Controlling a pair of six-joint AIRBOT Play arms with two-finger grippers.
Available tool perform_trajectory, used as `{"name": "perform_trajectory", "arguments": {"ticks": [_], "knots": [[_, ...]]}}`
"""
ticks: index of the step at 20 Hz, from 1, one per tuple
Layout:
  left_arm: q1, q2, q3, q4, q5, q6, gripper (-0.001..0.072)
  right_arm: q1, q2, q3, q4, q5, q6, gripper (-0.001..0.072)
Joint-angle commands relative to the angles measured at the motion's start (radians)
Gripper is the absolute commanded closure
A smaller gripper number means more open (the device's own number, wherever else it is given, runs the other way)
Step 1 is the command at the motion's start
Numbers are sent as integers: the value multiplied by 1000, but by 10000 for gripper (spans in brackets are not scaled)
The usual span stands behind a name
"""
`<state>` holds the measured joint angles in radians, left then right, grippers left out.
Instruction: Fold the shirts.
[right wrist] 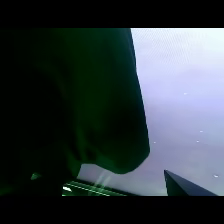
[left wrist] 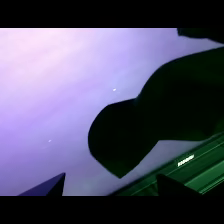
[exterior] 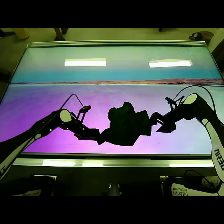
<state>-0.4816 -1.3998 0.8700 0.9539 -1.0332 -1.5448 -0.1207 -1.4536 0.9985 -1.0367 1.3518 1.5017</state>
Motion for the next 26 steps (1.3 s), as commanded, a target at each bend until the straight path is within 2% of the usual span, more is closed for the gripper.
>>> {"name": "perform_trajectory", "arguments": {"ticks": [1, 3, 5, 6, 7, 8, 11, 13, 15, 16, 18, 20, 23, 26], "knots": [[-37, -45, -27, -119, 132, 0, 29, 6, -66, -2, 57, -32, -8, 31], [-41, -55, -27, -154, 173, 0, 132, 43, -97, -2, 53, -46, -23, 31], [-41, -55, -27, -175, 211, -21, 396, 93, -117, -2, 47, -90, -26, 48], [-40, -55, -24, -175, 219, -29, 547, 113, -121, -2, 45, -122, -26, 135], [-38, -52, -16, -175, 219, 1, 678, 123, -120, 0, 42, -150, -26, 405], [-30, -46, 0, -171, 212, 35, 680, 123, -116, 6, 42, -151, -24, 695], [33, 63, 92, -31, 210, 42, 682, 98, -51, 109, 14, -63, -69, 694], [114, 189, 194, 99, 177, 6, 682, 72, 52, 244, -7, -18, -121, 694], [211, 335, 320, 185, 158, -11, 682, 34, 185, 409, -40, -16, -122, 694], [259, 406, 381, 207, 159, -12, 682, 23, 254, 483, -63, -26, -118, 693], [365, 540, 500, 249, 163, -59, 682, 2, 409, 598, -149, -94, -40, 693], [440, 641, 570, 255, 163, -80, 682, 3, 556, 615, -175, -190, 19, 693], [461, 747, 600, 254, 190, -79, 682, 3, 705, 615, -172, -253, 22, 693], [462, 808, 615, 257, 293, -79, 682, 3, 788, 615, -175, -251, 28, 693]]}}
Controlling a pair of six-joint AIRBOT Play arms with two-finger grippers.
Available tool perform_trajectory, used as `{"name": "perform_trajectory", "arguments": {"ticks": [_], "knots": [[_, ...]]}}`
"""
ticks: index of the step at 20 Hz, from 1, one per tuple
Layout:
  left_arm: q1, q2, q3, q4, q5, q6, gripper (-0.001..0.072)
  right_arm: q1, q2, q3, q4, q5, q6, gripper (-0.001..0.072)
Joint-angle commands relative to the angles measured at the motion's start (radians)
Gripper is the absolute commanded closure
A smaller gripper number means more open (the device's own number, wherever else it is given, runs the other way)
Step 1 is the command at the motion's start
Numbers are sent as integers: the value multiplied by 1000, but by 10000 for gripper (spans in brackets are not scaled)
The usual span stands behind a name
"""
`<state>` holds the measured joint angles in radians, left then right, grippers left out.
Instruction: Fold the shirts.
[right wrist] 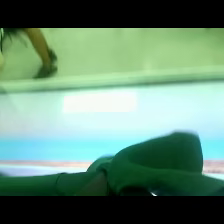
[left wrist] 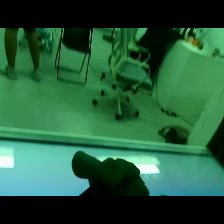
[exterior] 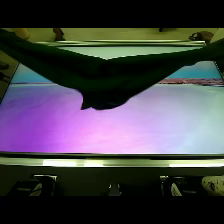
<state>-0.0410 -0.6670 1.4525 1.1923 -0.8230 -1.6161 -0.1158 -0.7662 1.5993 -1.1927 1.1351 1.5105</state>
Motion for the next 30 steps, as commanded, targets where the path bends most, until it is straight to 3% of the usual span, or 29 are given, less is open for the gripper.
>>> {"name": "perform_trajectory", "arguments": {"ticks": [1, 7, 11, 15, 16, 17, 18, 19, 21, 23, 25, 26, 27, 30], "knots": [[21, 78, 37, 34, 94, -8, 682, -2, 113, 14, -26, -9, 28, 693], [21, -60, -40, 128, -167, -8, 681, -2, -38, -2, -109, 278, 103, 693], [21, -214, -282, 118, -191, -8, 680, -2, -355, -33, -65, 114, 102, 692], [21, -364, -503, -13, -175, -7, 680, -2, -729, -33, 302, -62, 101, 691], [21, -393, -535, -50, -164, -6, 680, -2, -801, -33, 421, -51, 100, 620], [21, -417, -551, -72, -159, 14, 680, -2, -856, -32, 529, -21, 71, 363], [21, -433, -552, -77, -160, 41, 680, -2, -894, -30, 619, 25, 27, 321], [22, -434, -549, -75, -156, 68, 680, -3, -903, -24, 635, 67, 21, 321], [38, -421, -533, -74, -157, 122, 680, -3, -874, 0, 521, 187, 11, 321], [60, -405, -517, -74, -157, 137, 680, 13, -815, -12, 272, 349, 48, 316], [72, -397, -512, -75, -156, 148, 680, 82, -727, -150, 26, 410, 72, 279], [72, -397, -512, -74, -157, 155, 680, 124, -666, -288, -7, 399, 70, 256], [71, -397, -512, -74, -161, 155, 679, 156, -605, -440, 7, 358, 70, 155], [71, -397, -512, -75, -181, 163, 679, 204, -459, -872, 168, 160, 63, 125]]}}
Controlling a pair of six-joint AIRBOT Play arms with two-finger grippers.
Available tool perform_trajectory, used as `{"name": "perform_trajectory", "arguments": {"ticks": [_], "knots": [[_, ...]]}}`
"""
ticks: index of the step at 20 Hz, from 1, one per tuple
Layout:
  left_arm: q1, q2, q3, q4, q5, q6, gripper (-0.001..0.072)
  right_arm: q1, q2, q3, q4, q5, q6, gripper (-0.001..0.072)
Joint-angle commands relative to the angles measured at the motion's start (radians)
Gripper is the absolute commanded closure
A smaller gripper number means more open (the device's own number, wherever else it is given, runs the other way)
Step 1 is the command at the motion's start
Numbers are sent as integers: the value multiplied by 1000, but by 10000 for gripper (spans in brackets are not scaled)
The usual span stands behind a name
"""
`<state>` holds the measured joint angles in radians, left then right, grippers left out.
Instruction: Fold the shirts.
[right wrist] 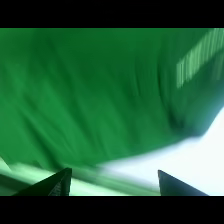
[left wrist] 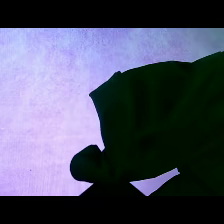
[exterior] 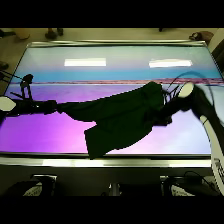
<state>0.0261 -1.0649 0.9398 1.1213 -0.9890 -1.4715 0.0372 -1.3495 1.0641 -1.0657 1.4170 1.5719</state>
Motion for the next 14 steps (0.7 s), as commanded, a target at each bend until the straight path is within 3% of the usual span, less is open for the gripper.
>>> {"name": "perform_trajectory", "arguments": {"ticks": [1, 5, 11, 12, 13, 14], "knots": [[3, 1, 1, -4, -17, 18, 679, 51, 146, -431, 114, -195, -8, 126], [3, 1, 1, -8, -17, 18, 680, 51, 150, -595, 333, -407, -42, 134], [3, 1, 1, -23, -17, 18, 679, 131, 137, -603, 498, -605, -69, 154], [3, 1, 1, -23, -17, 18, 680, 171, 126, -602, 533, -662, -72, 191], [3, 2, 2, -23, -17, 20, 679, 198, 124, -596, 546, -689, -100, 406], [4, 6, 4, -22, -14, 40, 679, 194, 126, -573, 545, -667, -119, 688]]}}
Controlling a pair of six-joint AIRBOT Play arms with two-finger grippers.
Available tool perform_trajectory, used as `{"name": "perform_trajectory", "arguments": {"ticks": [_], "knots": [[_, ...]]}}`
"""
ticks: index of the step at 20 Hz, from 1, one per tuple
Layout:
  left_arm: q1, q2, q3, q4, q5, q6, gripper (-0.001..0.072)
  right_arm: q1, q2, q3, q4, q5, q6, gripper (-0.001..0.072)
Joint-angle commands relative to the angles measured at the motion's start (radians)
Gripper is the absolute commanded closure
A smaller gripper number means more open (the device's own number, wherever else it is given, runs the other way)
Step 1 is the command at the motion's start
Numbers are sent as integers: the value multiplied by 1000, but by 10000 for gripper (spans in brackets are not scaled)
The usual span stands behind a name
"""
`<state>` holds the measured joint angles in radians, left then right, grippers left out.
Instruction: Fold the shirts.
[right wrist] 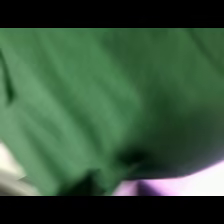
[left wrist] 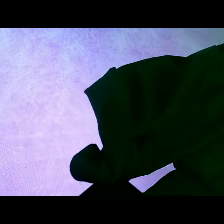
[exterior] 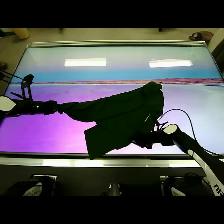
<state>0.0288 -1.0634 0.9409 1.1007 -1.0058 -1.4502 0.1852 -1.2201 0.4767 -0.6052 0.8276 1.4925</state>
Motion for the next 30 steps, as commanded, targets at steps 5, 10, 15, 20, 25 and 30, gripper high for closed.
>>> {"name": "perform_trajectory", "arguments": {"ticks": [5, 10, 15, 20, 25, 30], "knots": [[3, 139, 266, 10, 39, 90, 680, -140, 188, 447, -296, 258, -108, 694], [3, 304, 793, 357, 168, -190, 681, -289, 516, 1107, -573, 301, -74, 694], [1, 358, 844, 554, -121, -395, 681, -288, 684, 1178, -612, 292, 68, 694], [1, 361, 844, 496, -122, -323, 681, -288, 661, 1178, -627, 350, 71, 694], [1, 346, 826, 549, -227, -299, 681, -288, 620, 1178, -733, 396, 85, 694], [1, 328, 600, 517, -238, -299, 681, -288, 377, 1145, -721, 624, 75, 693]]}}
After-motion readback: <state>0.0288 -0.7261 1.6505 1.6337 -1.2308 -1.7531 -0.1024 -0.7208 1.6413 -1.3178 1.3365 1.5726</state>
